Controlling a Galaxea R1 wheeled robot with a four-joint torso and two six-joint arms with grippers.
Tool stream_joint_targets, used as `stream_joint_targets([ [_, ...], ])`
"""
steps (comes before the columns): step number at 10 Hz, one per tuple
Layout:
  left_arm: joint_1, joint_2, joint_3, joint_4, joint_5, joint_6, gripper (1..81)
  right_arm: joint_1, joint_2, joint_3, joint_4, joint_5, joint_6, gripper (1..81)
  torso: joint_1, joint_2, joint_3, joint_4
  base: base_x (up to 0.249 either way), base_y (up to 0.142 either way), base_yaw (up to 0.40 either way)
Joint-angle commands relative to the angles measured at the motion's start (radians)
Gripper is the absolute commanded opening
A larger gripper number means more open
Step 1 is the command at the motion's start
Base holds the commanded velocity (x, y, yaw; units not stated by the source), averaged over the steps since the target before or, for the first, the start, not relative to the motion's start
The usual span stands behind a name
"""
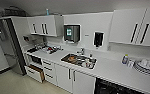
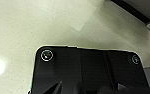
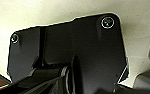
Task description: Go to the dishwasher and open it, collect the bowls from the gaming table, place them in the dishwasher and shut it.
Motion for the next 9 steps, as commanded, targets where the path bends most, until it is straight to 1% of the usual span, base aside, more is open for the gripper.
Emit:
stream_joint_targets([
  [1, -0.058, -0.004, -0.001, -0.009, 0.039, 0.004, 81.1, 0.051, -0.002, -0.003, 0.001, -0.050, -0.001, 81.1, 0.000, 0.000, 0.000, 0.000, 0.000, 0.000, 0.146],
  [3, -0.058, -0.002, -0.009, -0.015, 0.039, 0.004, 81.1, 0.049, -0.002, -0.003, -0.001, -0.050, 0.001, 81.1, 0.000, 0.000, 0.000, 0.000, 0.000, 0.000, 0.146],
  [9, -0.058, 0.005, -0.019, -0.015, 0.041, 0.004, 81.1, 0.049, -0.006, -0.004, -0.001, -0.050, 0.001, 81.1, 0.000, 0.000, 0.000, 0.000, 0.000, 0.000, 0.146],
])
